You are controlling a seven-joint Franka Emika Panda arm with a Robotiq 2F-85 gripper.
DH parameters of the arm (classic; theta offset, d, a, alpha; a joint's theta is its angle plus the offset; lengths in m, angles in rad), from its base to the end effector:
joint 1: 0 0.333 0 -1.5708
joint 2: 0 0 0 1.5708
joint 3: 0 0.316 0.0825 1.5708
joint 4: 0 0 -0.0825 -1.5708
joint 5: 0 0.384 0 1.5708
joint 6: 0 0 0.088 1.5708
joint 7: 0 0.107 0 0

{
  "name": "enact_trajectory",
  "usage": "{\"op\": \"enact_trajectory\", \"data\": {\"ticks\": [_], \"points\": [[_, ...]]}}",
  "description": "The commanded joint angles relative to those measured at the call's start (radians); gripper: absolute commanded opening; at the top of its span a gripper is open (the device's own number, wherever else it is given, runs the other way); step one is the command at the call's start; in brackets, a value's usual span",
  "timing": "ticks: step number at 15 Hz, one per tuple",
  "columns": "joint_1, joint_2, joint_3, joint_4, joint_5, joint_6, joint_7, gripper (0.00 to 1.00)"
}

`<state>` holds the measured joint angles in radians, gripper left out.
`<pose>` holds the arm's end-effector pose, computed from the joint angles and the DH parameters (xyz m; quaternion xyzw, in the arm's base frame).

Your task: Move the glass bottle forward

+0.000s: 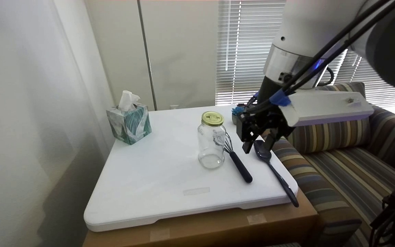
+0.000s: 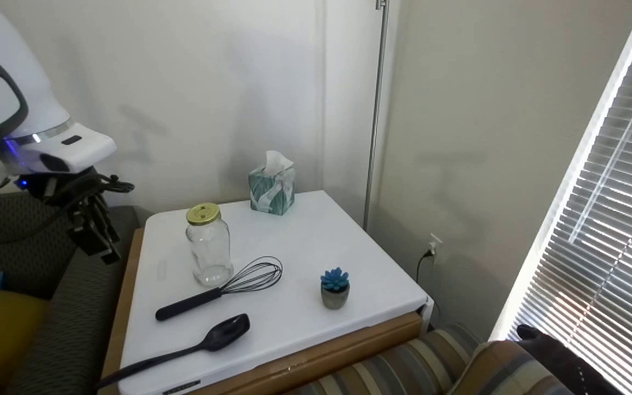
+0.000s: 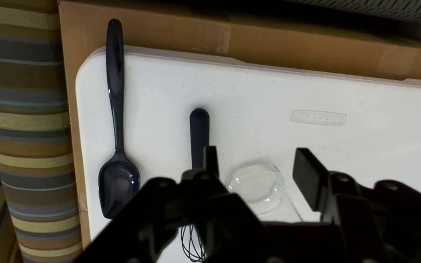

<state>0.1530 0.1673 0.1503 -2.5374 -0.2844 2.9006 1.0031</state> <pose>0.4492 0.1598 0.2303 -0.9710 0.2145 -0.1002 0.0325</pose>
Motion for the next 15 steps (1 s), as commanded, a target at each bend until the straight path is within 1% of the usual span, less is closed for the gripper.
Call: {"op": "enact_trajectory", "data": {"ticks": [1, 4, 5, 6, 9, 10, 15], "points": [[-0.035, 0.039, 0.015, 0.008, -0.004, 0.046, -0.147, 0.27], [-0.044, 0.047, 0.013, 0.017, -0.015, 0.023, -0.29, 0.05], [-0.042, 0.049, 0.005, 0.019, -0.025, 0.019, -0.318, 0.02], [-0.041, 0.056, -0.002, 0.023, -0.031, 0.021, -0.341, 0.0], [-0.032, 0.068, -0.02, 0.041, -0.056, 0.021, -0.376, 0.0], [-0.024, 0.037, -0.009, 0.015, -0.026, 0.013, -0.34, 0.0], [-0.019, 0.038, -0.009, 0.017, -0.026, 0.013, -0.339, 0.01]]}}
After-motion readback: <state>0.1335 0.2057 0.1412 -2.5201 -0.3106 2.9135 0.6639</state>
